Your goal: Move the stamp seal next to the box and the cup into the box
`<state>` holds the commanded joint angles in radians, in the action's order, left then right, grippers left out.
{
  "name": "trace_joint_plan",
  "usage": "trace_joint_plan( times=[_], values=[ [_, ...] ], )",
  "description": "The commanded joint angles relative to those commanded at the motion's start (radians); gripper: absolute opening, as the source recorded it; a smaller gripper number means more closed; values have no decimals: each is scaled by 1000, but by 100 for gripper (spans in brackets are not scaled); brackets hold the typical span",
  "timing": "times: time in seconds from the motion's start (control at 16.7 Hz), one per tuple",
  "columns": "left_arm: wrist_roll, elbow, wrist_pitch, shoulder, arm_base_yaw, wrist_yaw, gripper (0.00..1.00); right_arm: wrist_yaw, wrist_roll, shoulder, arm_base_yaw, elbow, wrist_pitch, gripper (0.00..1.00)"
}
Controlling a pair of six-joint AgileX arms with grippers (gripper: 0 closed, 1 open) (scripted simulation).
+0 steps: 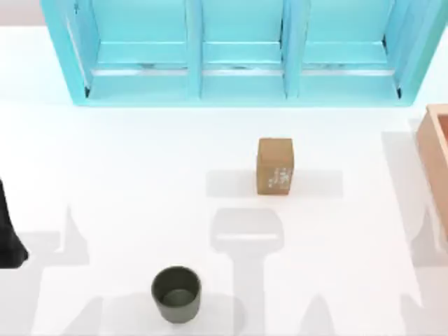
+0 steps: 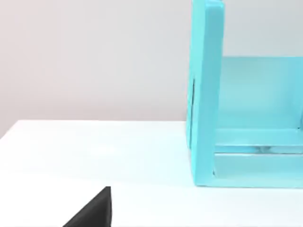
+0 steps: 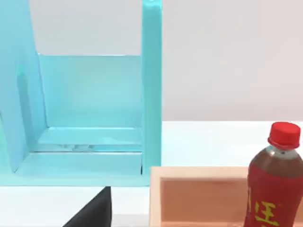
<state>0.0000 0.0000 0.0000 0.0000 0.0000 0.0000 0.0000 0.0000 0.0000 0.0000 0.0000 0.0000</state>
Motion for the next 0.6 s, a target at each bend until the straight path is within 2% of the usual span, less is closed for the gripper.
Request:
trace_joint_plan(
  times=[0.3, 0.6],
  values=[
    [0, 0, 0, 0, 0, 0, 100, -1, 28, 51, 8, 42, -42, 100],
    [0, 0, 0, 0, 0, 0, 100, -8, 163, 324, 59, 274, -257, 100]
  ],
)
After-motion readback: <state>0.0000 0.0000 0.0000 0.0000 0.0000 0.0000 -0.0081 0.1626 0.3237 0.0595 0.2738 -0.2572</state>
